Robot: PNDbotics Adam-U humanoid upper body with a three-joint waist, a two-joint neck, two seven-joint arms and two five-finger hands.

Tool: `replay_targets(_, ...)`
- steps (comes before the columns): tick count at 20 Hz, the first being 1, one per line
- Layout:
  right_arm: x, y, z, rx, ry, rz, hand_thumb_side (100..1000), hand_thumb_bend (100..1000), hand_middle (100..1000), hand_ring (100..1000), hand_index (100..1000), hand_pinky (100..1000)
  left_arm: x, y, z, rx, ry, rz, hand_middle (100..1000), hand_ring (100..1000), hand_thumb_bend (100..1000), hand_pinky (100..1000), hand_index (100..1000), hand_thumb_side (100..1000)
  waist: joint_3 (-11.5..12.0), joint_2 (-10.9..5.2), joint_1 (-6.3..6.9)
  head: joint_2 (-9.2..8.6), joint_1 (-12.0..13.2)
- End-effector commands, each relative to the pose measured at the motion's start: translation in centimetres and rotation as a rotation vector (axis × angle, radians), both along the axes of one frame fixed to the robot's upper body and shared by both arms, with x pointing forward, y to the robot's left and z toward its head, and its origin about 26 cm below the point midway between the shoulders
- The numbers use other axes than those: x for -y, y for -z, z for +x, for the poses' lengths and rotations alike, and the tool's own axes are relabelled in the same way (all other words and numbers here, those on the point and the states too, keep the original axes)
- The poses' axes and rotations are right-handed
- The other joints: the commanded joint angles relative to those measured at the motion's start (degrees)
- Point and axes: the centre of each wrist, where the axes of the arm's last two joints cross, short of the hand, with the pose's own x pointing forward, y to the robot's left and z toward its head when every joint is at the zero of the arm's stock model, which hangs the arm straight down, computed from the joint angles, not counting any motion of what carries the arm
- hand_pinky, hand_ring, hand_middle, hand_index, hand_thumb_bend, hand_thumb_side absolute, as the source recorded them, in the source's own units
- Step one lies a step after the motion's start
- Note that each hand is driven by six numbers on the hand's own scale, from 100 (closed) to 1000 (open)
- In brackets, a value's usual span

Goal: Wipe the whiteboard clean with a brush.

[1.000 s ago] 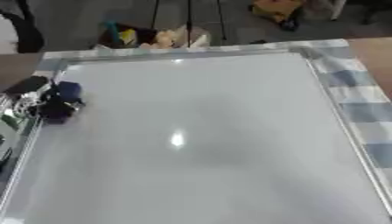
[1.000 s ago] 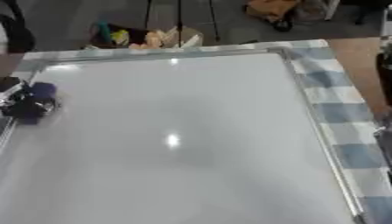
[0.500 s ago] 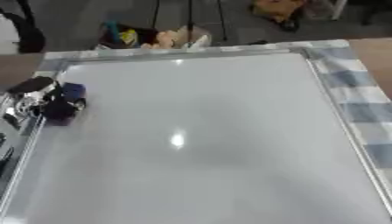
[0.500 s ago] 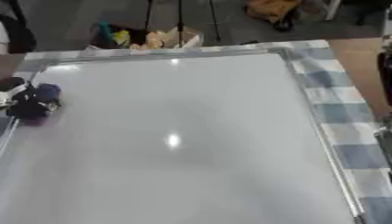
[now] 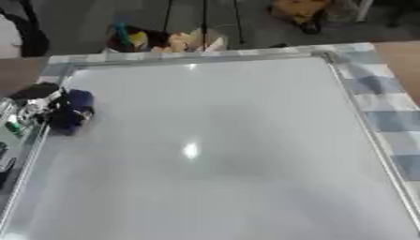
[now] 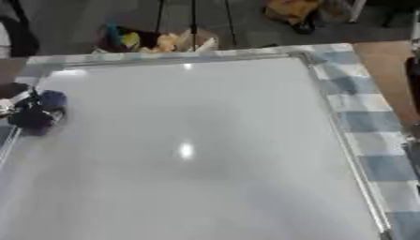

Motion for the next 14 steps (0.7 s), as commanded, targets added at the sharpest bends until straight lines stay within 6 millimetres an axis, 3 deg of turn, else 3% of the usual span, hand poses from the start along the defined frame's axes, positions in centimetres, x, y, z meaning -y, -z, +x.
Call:
replay_targets(1,0.28,-0.85,-0.43,0.031,0.003,-0.004,896,100,740,817,787,792,-0.59,-1.66,-0.24,0.031,-0.006,0.026,475,507,159,354,640,614,0.03,-1.54,-0.07,-0.7,0.14)
replay_targets(6,0.3,-0.86,-0.43,0.032,0.005,-0.002,896,100,740,817,787,792,-0.53,-1.61,-0.21,0.023,0.002,0.025,478,512,150,355,665,615,-0.03,-1.52,-0.06,-0.73,0.16)
replay_targets(14,0.29,-0.84,-0.43,0.03,0.005,-0.002,897,100,739,817,787,793,-0.44,-1.62,-0.16,0.014,0.005,0.029,566,552,159,364,743,630,0.09,-1.55,0.05,-0.8,0.25)
